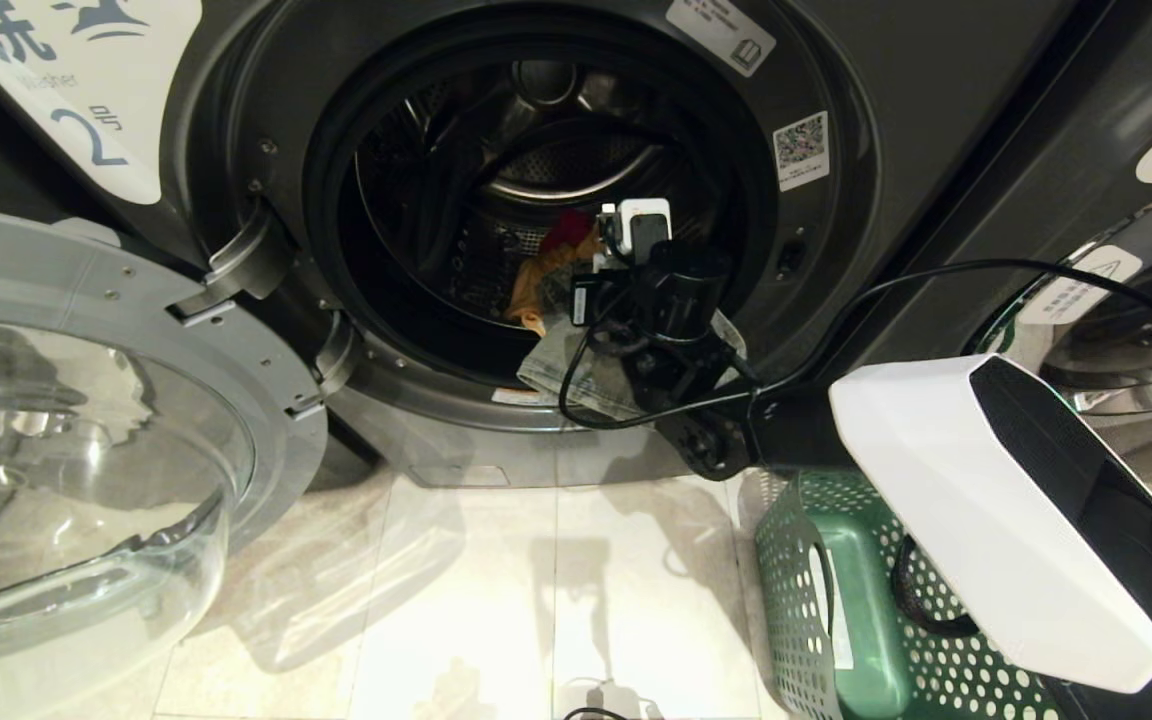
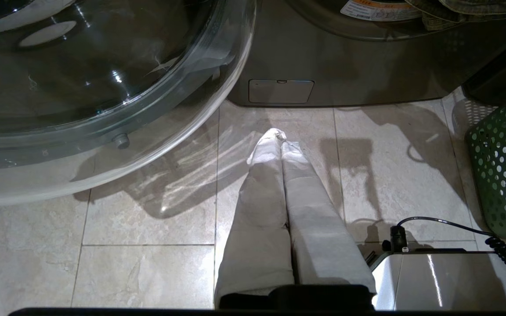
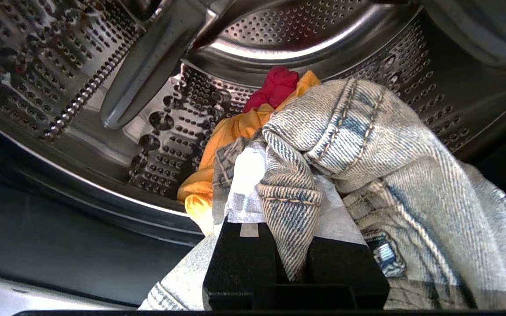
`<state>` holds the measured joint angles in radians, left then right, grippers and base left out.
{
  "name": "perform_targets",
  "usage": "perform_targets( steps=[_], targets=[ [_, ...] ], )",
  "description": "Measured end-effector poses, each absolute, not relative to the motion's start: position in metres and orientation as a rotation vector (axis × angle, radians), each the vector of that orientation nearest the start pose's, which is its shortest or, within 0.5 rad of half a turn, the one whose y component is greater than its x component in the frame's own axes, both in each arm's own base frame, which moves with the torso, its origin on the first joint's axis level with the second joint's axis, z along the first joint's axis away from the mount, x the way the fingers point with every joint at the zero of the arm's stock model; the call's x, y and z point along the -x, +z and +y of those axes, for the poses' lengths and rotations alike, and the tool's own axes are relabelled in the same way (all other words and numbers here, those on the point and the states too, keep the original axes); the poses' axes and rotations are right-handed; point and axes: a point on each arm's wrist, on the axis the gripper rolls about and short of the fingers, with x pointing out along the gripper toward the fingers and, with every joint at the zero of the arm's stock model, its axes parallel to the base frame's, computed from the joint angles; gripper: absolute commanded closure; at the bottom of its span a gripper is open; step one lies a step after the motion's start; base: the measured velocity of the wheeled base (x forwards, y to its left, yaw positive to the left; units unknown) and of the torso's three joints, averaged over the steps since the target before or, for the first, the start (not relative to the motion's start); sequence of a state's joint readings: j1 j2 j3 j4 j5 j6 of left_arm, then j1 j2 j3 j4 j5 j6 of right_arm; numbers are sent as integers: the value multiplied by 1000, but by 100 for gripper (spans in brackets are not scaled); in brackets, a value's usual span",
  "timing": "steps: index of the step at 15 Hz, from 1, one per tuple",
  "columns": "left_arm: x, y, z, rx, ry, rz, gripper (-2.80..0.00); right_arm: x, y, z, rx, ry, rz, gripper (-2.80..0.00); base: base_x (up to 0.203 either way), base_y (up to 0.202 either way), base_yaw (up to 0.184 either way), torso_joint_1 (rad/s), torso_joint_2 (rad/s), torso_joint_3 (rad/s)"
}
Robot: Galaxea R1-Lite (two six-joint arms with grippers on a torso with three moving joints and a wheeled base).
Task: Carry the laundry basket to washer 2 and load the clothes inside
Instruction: Place the clothes into the washing machine
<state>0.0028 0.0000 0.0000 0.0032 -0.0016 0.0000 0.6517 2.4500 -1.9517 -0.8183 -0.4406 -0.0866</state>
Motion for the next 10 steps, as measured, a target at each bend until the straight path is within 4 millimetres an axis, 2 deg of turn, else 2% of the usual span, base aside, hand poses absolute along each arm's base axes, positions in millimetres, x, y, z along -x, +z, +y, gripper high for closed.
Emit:
perform_targets(
  steps=[3, 7, 10],
  targets=[
    [23, 75, 0, 0, 2, 2, 0, -417, 204, 305, -80, 196, -280, 0, -1, 57, -6, 2, -1, 0],
    [23, 75, 0, 0, 0, 4, 0, -417, 202, 307, -77, 198, -276, 0, 0, 166, -2, 0, 2, 2],
    [23, 75, 0, 0, 1, 2, 0, -417, 202, 306, -78, 197, -277, 0, 0, 18, -1, 3, 1, 2]
  ],
)
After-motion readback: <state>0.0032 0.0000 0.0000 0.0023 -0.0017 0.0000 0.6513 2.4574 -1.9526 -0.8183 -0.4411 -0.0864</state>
